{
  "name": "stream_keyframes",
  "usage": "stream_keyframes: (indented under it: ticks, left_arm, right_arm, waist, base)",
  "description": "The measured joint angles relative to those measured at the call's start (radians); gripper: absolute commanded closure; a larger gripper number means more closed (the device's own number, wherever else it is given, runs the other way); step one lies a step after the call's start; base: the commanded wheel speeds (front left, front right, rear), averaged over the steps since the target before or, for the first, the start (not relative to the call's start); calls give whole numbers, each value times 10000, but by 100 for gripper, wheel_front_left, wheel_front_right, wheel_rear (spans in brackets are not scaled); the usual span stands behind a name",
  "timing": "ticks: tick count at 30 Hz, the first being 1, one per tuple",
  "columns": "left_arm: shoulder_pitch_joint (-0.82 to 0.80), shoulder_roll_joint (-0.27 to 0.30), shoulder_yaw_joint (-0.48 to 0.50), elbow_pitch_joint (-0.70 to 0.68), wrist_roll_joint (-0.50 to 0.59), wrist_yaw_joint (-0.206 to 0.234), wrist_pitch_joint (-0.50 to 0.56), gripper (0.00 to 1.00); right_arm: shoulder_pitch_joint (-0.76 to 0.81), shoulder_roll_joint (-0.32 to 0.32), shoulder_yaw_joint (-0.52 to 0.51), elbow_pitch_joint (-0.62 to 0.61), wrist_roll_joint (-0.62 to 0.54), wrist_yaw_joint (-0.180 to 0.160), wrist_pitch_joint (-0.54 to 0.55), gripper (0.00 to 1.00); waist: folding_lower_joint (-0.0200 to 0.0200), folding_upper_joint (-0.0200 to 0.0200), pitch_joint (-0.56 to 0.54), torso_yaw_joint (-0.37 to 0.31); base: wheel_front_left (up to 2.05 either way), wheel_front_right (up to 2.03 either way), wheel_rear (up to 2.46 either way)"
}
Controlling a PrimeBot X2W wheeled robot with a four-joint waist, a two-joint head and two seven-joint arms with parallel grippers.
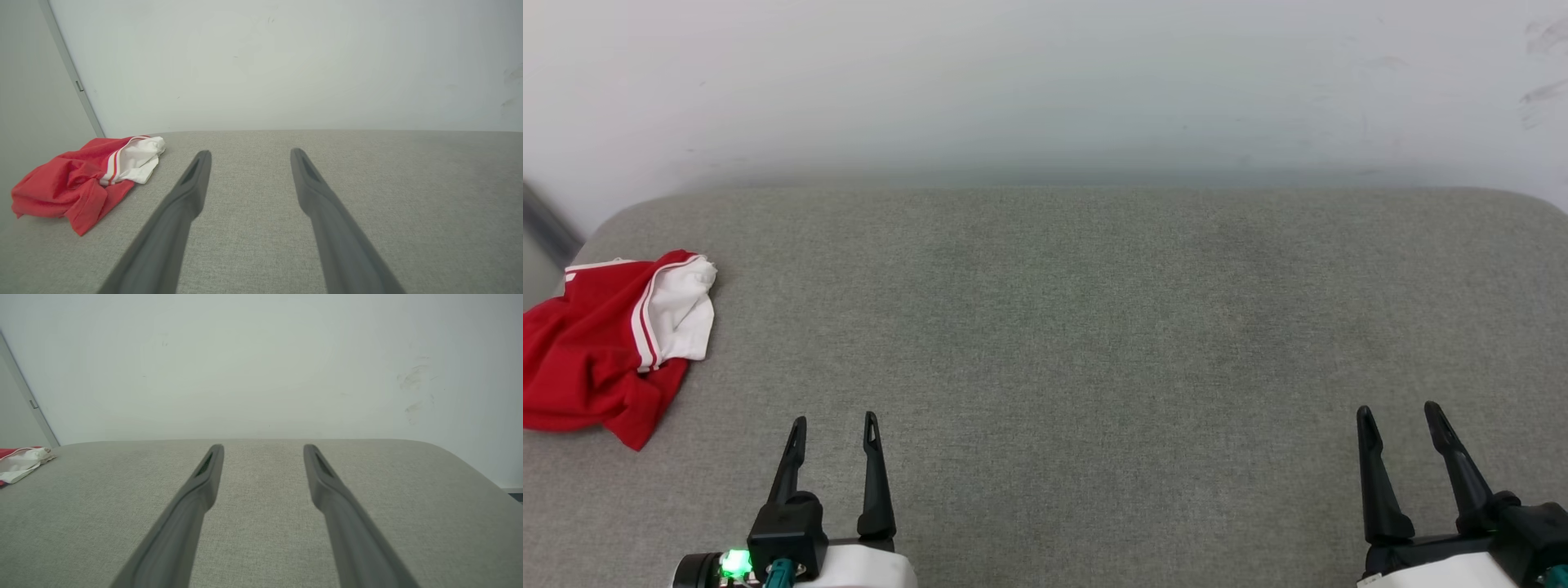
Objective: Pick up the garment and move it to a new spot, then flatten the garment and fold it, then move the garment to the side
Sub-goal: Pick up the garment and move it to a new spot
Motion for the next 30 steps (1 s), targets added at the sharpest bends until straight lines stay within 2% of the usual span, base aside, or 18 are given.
stream_keyframes:
  ticks: [8, 15, 30]
  left_arm:
    - [0, -6, -2, 6, -71, -12, 0, 0]
    - [-42, -8, 42, -50, -73, 15, 0, 0]
    - [-70, -10, 293, -23, -102, 102, 0, 0]
  right_arm:
    - [58, 0, -38, 8, 77, 0, 0, 0]
    - [69, 0, 2, -36, 73, 0, -2, 0]
    - [178, -2, 121, -201, -138, 0, -2, 0]
  waist:
    - [0, 0, 1, 109]
    - [0, 0, 28, 515]
    - [0, 0, 55, 2299]
  base:
    - [0, 0, 0]
    - [0, 0, 0]
    - [0, 0, 0]
